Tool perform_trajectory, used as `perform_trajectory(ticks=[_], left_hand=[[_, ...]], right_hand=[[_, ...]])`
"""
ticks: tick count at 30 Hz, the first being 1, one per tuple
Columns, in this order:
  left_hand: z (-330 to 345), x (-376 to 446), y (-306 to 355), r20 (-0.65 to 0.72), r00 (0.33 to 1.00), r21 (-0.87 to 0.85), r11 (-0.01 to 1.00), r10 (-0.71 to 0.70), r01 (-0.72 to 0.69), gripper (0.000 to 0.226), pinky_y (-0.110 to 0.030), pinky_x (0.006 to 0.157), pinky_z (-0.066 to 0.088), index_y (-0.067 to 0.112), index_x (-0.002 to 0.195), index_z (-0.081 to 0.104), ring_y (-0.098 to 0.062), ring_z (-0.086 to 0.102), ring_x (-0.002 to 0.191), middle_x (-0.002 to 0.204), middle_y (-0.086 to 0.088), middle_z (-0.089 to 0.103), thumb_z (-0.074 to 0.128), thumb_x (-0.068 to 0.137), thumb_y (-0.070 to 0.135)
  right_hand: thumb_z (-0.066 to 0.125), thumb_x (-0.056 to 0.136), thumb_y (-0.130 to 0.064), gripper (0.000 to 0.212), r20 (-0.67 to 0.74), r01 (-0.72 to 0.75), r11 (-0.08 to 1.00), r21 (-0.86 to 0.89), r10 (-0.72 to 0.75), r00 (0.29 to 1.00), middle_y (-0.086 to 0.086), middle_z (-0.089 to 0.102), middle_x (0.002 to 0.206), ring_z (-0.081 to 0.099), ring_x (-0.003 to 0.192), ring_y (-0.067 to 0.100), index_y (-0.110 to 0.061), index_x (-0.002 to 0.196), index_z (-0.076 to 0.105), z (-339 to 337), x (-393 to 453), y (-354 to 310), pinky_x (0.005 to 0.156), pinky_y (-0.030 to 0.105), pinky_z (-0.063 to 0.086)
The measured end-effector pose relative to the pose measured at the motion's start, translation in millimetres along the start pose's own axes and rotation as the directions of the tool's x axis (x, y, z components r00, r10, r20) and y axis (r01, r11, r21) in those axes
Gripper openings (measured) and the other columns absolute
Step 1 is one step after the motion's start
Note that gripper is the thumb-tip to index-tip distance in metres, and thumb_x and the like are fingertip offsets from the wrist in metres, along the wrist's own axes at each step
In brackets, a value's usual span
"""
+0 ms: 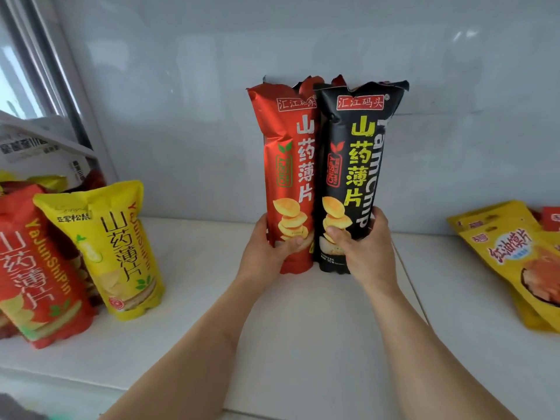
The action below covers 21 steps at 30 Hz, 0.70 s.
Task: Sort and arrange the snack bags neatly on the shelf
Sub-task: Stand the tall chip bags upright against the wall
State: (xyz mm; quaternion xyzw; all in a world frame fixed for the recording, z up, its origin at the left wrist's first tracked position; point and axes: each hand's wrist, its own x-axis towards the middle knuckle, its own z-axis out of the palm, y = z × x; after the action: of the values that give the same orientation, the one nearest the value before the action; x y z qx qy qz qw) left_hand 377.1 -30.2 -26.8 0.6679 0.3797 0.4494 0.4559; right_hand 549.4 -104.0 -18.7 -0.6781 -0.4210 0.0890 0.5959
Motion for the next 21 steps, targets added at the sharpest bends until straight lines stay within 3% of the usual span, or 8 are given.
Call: perform_trajectory(ticks=[5, 9, 14, 17, 21], left_hand=[[-3, 3, -4, 0.011, 1.0, -0.014, 1.0, -0.026, 0.026, 0.071, -0.03, 0.097, 0.052, 0.033, 0.144, 0.044, -0.006, 0.061, 0.113, 0.124, 0.016, 0.062, 0.081, 0.083, 0.036], [-6, 4, -3, 0.047, 0.999, -0.021, 0.999, -0.026, 0.027, 0.072, -0.021, 0.087, 0.048, 0.031, 0.147, 0.042, 0.004, 0.059, 0.103, 0.12, 0.019, 0.06, 0.078, 0.085, 0.036], [-8, 6, -5, 0.074, 0.997, -0.035, 0.999, -0.03, 0.033, 0.074, -0.027, 0.092, 0.049, 0.03, 0.148, 0.043, -0.01, 0.058, 0.114, 0.127, 0.014, 0.06, 0.079, 0.084, 0.039], [-8, 10, -9, 0.108, 0.994, -0.034, 0.999, -0.029, 0.033, 0.075, -0.04, 0.103, 0.051, 0.031, 0.147, 0.045, -0.015, 0.059, 0.12, 0.133, 0.011, 0.062, 0.08, 0.082, 0.043], [-3, 10, -10, 0.167, 0.986, -0.064, 0.997, -0.029, 0.04, 0.074, -0.039, 0.104, 0.05, 0.031, 0.147, 0.045, -0.015, 0.059, 0.122, 0.135, 0.009, 0.062, 0.08, 0.082, 0.041]], right_hand=[[0.079, 0.079, -0.041, 0.061, 0.024, -0.001, 1.0, -0.015, 0.001, 1.0, -0.02, 0.061, 0.11, 0.06, 0.101, 0.008, -0.032, 0.13, 0.046, -4, -1, 1, 0.083, 0.029, 0.045], [0.077, 0.082, -0.038, 0.058, 0.01, 0.0, 0.999, -0.045, 0.001, 1.0, -0.022, 0.059, 0.108, 0.056, 0.098, 0.005, -0.032, 0.132, 0.048, -11, -12, -4, 0.082, 0.025, 0.041], [0.077, 0.083, -0.037, 0.054, -0.019, -0.014, 0.996, -0.092, 0.013, 1.0, -0.022, 0.061, 0.109, 0.057, 0.1, 0.006, -0.035, 0.13, 0.051, -24, -28, -8, 0.082, 0.024, 0.039], [0.078, 0.081, -0.037, 0.052, -0.038, -0.04, 0.994, -0.099, 0.036, 0.999, -0.023, 0.063, 0.108, 0.06, 0.101, 0.007, -0.038, 0.126, 0.053, -34, -41, -8, 0.083, 0.024, 0.041], [0.078, 0.081, -0.04, 0.046, -0.059, -0.066, 0.991, -0.12, 0.059, 0.997, -0.033, 0.059, 0.1, 0.059, 0.1, 0.005, -0.044, 0.116, 0.049, -45, -56, -11, 0.079, 0.02, 0.04]])
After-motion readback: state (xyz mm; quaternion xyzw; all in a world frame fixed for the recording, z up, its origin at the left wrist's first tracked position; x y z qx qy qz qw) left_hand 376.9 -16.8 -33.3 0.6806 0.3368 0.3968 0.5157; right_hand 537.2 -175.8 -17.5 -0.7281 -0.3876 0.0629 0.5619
